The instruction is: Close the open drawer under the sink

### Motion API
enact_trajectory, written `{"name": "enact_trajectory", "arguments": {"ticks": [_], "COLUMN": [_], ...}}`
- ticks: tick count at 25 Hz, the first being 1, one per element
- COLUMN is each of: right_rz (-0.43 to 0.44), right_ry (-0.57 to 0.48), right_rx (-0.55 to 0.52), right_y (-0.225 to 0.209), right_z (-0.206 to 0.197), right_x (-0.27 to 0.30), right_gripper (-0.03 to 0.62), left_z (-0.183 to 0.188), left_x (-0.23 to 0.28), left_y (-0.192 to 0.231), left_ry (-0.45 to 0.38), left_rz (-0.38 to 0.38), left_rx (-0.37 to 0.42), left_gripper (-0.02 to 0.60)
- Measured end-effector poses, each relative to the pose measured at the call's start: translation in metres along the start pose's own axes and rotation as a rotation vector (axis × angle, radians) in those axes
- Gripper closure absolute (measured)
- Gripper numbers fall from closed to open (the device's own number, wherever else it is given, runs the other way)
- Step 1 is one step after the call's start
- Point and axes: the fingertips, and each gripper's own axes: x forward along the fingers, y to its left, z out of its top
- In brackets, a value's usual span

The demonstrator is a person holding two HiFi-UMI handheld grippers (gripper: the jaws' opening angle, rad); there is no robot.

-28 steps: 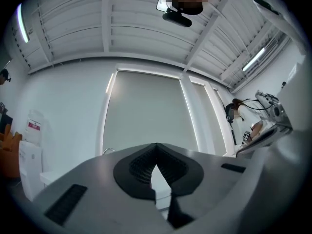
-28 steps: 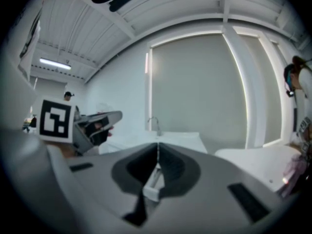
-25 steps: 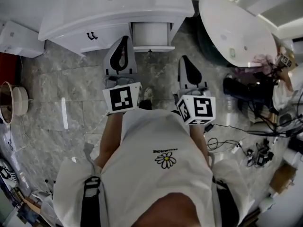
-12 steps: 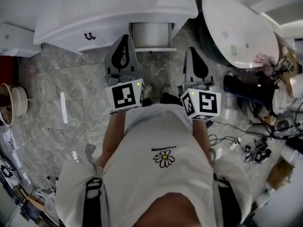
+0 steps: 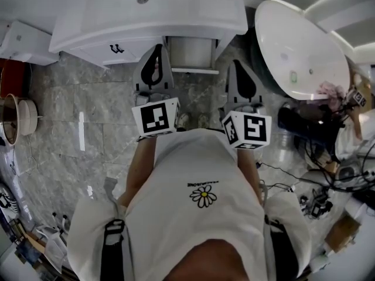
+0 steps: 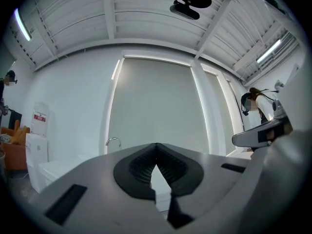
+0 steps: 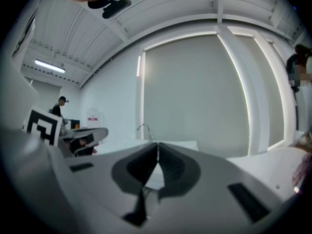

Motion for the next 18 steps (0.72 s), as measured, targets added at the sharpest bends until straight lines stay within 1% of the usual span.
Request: {"name": "enact_trajectory", "arguments": {"ticks": [6, 9, 14, 18], "right_rz": [0.007, 0.011, 0.002, 0.012], "right_ry": [0.005, 0.013, 0.026, 0.030], "right_rx": [-0.004, -0.012, -0.029, -0.026], "right_y": [-0.009, -0.009, -0.012, -0.010], "right_z": [0.002, 0.000, -0.005, -0.004], "right_x": [0.004, 0.004, 0.008, 0.017], "right_gripper": [0.565, 0.565, 0.565, 0.565], "left_z": [0.000, -0.002, -0.002, -0.010], "left_x": [0.010, 0.011, 0.012, 0.013], "left_y": [-0.014, -0.007, 0.010, 0.017], "left_ry": [0.007, 0.018, 0.013, 0.031], "left_rz": [-0.012, -0.001, 0.055, 0.083], "left_rx": [0.037, 0.027, 0.017, 0.010], "left_gripper": [0.561, 0.561, 0.561, 0.561]}}
